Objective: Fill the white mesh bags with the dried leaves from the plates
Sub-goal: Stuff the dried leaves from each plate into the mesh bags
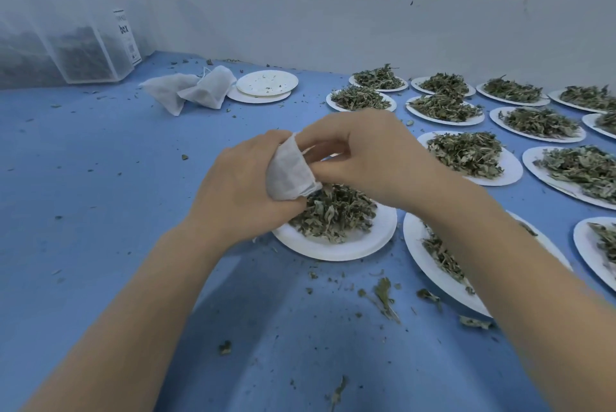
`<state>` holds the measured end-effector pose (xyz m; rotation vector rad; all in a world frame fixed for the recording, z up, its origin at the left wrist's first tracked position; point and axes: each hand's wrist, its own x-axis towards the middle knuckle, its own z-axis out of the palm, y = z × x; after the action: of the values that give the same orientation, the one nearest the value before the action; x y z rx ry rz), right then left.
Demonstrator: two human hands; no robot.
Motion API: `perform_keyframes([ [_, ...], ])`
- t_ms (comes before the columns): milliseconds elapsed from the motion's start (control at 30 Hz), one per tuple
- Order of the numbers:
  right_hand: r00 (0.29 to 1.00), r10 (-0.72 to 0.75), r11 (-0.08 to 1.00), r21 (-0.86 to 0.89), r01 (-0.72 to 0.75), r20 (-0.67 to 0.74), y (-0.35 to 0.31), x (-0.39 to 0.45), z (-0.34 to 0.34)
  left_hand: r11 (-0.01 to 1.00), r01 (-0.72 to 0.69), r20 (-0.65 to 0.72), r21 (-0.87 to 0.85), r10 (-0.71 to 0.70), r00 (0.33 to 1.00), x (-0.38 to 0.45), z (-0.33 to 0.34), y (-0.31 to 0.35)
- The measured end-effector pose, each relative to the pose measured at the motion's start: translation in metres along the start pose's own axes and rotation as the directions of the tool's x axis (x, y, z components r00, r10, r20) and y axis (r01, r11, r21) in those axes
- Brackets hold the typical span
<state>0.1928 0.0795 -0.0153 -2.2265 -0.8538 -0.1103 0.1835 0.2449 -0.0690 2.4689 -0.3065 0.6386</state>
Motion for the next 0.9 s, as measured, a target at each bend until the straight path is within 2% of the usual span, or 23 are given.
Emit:
perform_keyframes([
  [100,0.984,-0.025,0.997,-0.073,0.012,-0.177,-0.001,0.001,0.018,1.000,0.005,0.008,-0.009,-0.005,1.000,0.000,-0.001,0.001],
  [133,0.978,-0.017,0.999,-0.046,0.008,-0.209,0.000,0.001,0.022,1.000,0.008,0.005,-0.016,-0.008,1.000,0.000,-0.002,0.001],
  [267,0.975,0.054,0.974,0.225,-0.004,-0.216,0.002,0.003,0.022,1.000,0.025,0.003,0.003,-0.025,1.000,0.000,-0.004,-0.002],
  [333,0.981,0.053,0.962,0.274,0.000,-0.188,0.005,0.002,0.015,0.999,0.014,0.009,0.049,-0.014,1.000,0.001,-0.006,-0.005],
  [367,0.983,0.053,0.976,0.218,-0.014,-0.175,0.007,0.002,0.010,0.997,0.006,0.009,0.077,-0.007,1.000,0.001,-0.007,-0.008],
  [433,0.994,0.057,0.992,-0.105,-0.066,-0.090,0.012,0.002,0.000,0.993,-0.004,0.011,0.121,0.003,1.000,0.002,-0.009,-0.012],
  [500,0.991,0.122,0.927,-0.364,-0.093,0.059,0.015,0.001,-0.006,0.991,0.007,0.011,0.134,-0.008,1.000,0.002,-0.011,-0.015],
  [567,0.963,0.199,0.914,-0.389,-0.115,0.182,0.016,-0.001,-0.006,0.990,0.023,0.006,0.137,-0.024,1.000,0.002,-0.012,-0.017],
  [667,0.939,0.196,0.896,-0.441,-0.055,0.282,0.015,-0.001,0.005,0.990,0.026,0.004,0.135,-0.026,1.000,0.003,-0.012,-0.017],
  [800,0.943,0.156,0.815,-0.577,0.045,0.294,0.013,0.002,0.017,0.992,0.028,0.022,0.120,-0.031,0.999,0.002,-0.011,-0.016],
  [900,0.967,0.131,0.859,-0.512,-0.002,0.217,0.012,0.002,0.008,0.994,0.029,0.032,0.103,-0.033,0.999,0.001,-0.012,-0.015],
])
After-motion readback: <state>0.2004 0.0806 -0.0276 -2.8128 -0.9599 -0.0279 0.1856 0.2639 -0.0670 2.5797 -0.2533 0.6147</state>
